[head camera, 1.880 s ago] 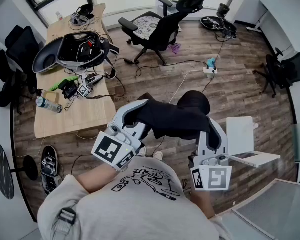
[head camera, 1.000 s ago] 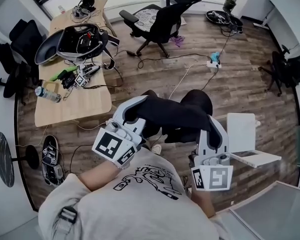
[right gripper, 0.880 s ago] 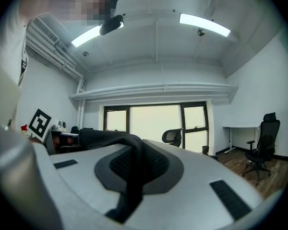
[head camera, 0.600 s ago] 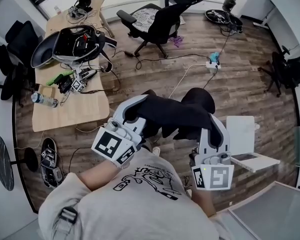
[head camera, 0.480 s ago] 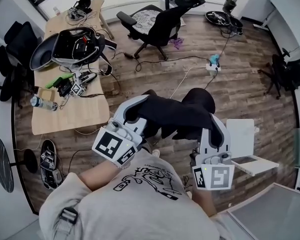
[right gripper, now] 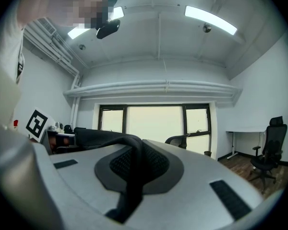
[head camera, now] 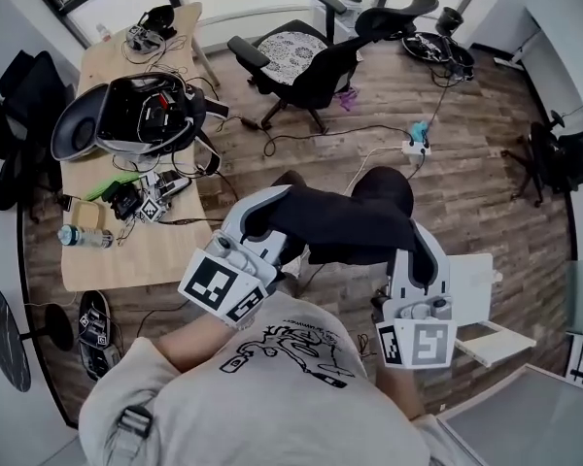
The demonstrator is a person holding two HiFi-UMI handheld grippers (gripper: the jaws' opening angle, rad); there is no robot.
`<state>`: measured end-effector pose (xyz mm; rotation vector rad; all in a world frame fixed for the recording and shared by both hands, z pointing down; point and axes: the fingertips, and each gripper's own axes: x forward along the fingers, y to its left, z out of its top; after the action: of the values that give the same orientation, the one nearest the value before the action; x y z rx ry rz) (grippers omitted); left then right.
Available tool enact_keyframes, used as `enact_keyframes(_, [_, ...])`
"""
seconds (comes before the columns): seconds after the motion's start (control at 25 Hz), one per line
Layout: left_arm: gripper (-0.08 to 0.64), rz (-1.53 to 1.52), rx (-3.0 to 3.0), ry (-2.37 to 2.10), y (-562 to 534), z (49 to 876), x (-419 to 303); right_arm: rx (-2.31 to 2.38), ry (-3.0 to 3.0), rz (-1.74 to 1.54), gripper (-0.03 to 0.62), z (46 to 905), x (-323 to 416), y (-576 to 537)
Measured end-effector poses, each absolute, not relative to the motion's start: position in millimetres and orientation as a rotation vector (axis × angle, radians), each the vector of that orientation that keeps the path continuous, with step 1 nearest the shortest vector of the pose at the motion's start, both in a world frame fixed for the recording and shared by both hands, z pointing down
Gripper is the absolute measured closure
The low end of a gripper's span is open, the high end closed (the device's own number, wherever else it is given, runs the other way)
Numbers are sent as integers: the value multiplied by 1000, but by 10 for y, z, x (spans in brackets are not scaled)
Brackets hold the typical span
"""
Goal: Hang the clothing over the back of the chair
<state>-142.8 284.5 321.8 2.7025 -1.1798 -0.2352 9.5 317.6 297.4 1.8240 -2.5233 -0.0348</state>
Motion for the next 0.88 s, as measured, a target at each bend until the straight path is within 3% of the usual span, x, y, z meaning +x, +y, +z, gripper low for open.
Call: enact_keyframes(0.88, [548,-214,2718,-1122,1795,3197,-1588,1873,-2504,-39,585,2944,-67,2201])
